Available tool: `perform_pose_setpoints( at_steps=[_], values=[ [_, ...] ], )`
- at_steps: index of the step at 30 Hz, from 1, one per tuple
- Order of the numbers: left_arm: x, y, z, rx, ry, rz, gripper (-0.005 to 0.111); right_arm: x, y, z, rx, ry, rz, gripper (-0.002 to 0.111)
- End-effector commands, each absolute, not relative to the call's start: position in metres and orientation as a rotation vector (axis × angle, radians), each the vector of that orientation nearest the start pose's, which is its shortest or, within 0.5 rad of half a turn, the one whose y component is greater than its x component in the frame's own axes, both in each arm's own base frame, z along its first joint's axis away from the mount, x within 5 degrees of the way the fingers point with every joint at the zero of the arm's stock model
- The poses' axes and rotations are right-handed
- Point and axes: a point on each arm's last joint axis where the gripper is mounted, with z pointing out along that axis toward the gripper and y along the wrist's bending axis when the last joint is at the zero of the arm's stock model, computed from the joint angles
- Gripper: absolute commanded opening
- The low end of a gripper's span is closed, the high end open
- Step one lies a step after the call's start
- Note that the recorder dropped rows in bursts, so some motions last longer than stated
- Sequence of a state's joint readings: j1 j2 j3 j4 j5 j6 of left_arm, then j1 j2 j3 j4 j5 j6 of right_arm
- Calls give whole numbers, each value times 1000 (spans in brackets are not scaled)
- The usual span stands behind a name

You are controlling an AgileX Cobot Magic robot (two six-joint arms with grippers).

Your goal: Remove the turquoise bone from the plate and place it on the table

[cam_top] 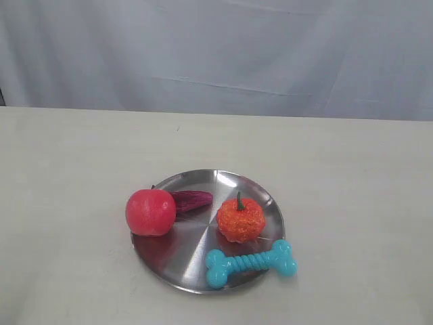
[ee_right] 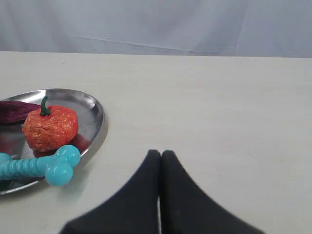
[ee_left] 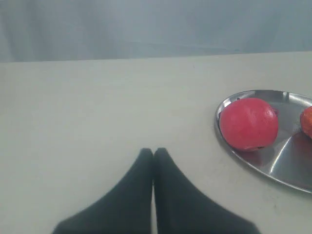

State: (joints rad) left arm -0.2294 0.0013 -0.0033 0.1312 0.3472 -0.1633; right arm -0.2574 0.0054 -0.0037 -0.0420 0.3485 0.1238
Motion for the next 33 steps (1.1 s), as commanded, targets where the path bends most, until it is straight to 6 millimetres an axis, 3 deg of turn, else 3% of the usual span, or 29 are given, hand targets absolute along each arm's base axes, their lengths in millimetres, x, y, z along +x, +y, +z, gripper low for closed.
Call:
perform_pose_setpoints(
  at_steps=[1,33],
  values=[
    [53,-8,182,143,1824,-152,0,51,-15,182,325,1798,-138,0],
    [53,-8,182,143,1824,-152,0,51,-14,182,359,1824,-93,0]
  ],
)
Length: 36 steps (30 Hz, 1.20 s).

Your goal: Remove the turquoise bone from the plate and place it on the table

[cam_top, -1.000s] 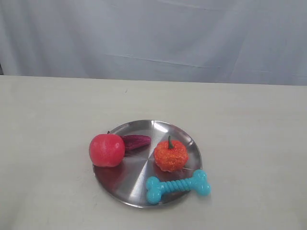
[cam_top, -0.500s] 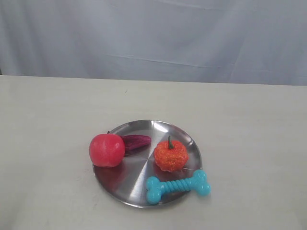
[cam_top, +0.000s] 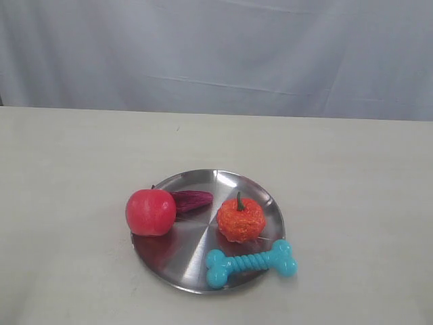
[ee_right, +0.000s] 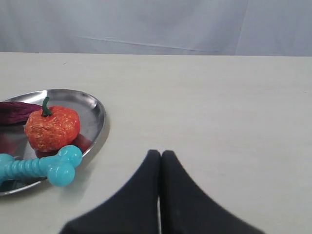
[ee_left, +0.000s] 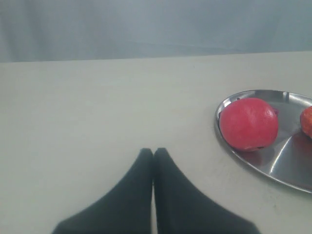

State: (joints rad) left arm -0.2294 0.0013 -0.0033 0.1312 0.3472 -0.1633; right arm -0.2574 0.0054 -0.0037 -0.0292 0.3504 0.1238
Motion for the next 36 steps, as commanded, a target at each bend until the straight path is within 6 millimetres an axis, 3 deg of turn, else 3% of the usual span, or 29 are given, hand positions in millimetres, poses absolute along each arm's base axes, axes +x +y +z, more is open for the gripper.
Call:
perform_pose_setpoints(
  at_steps=[1,11,15,27,33,36],
  values=[
    [53,-8,182,143,1824,-152,0,50,-13,187,358,1819,-94,0],
    [53,-8,182,143,1824,-152,0,34,-9,261,327,1653,-99,0],
    [53,-8,182,143,1824,-152,0,26,-7,281,315,1592,-102,0],
    [53,-8,182,143,1824,-152,0,26,-7,282,327,1633,-97,0],
    [53,-8,182,143,1824,-152,0,42,-11,276,356,1774,-91,0],
    [53,-8,182,140,1824,-155,0,53,-14,283,337,1833,-110,0]
  ],
)
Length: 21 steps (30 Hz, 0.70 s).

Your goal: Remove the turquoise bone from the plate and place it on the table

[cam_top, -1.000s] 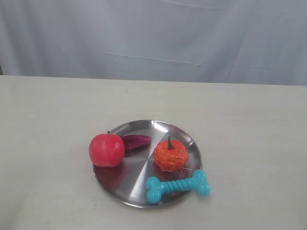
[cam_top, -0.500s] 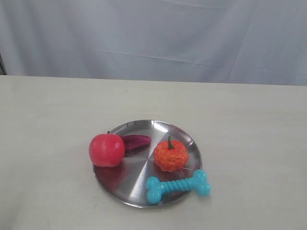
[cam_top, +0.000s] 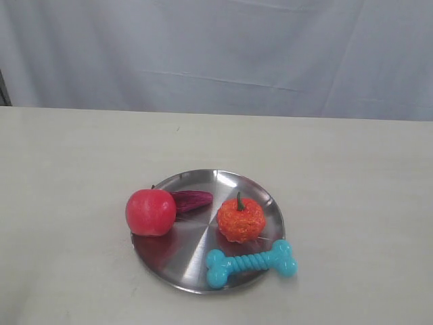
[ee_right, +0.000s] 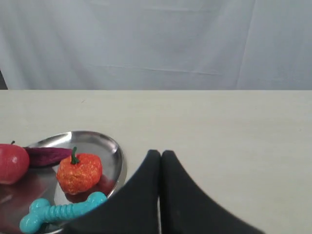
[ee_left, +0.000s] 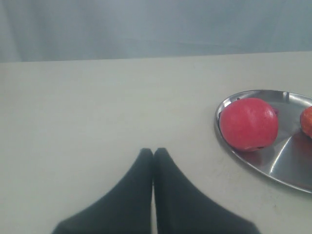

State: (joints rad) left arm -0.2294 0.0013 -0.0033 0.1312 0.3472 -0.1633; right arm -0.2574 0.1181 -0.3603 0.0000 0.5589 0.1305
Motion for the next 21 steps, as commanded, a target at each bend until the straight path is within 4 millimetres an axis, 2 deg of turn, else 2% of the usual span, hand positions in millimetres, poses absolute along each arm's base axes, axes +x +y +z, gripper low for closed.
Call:
perform_pose_setpoints(
  at_steps=[1,6,12,15,21],
  values=[
    [53,-8,182,140,1824,-155,0,58,-15,287,321,1855,-116,0],
    [53,-8,182,143,1824,-152,0,86,-16,307,179,2039,-118,0],
    [53,-8,182,143,1824,-152,0,141,-1,322,-158,2262,-194,0],
    [53,-8,182,143,1824,-152,0,171,19,322,-370,2334,-251,0],
    [53,-8,182,143,1824,-152,0,227,71,301,-817,2384,-374,0]
  ],
)
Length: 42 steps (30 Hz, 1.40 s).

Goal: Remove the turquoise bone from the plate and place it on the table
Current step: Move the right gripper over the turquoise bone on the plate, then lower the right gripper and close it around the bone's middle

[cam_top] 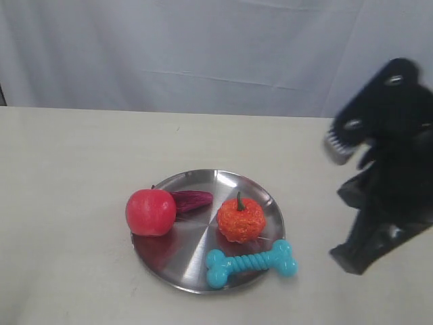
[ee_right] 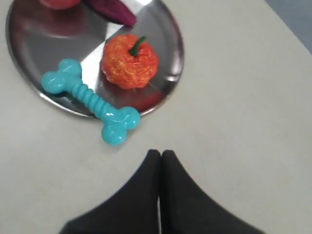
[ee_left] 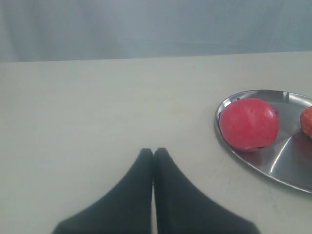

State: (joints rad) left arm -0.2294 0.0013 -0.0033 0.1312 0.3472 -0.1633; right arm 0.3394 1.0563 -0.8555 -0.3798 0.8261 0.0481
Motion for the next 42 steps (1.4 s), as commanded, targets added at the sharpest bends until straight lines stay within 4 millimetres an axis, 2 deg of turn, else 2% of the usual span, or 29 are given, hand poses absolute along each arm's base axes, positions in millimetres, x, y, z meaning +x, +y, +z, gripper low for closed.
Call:
perform_pose_setpoints(
  at_steps=[1,8,14,18,29,33,34,35,42],
  values=[
    [53,-8,182,143,1824,-152,0,236,78,296,-894,2376,-397,0],
    [53,-8,182,143,1824,-152,0,280,103,259,-1240,2359,-464,0],
    [53,-8,182,143,1824,-152,0,300,110,222,-1528,2300,-424,0],
    [53,-8,182,143,1824,-152,0,306,108,211,-1548,2305,-353,0],
    [53,-8,182,143,1824,-152,0,313,110,189,-1570,2345,-334,0],
    [53,-8,182,143,1824,-152,0,313,110,188,-1533,2368,-321,30],
    [53,-8,182,143,1824,-152,0,313,110,188,-1513,2379,-317,45],
    [53,-8,182,143,1824,-152,0,313,110,188,-1513,2379,-317,47],
    [53,-8,182,143,1824,-152,0,314,110,187,-1524,2375,-325,48]
  ],
)
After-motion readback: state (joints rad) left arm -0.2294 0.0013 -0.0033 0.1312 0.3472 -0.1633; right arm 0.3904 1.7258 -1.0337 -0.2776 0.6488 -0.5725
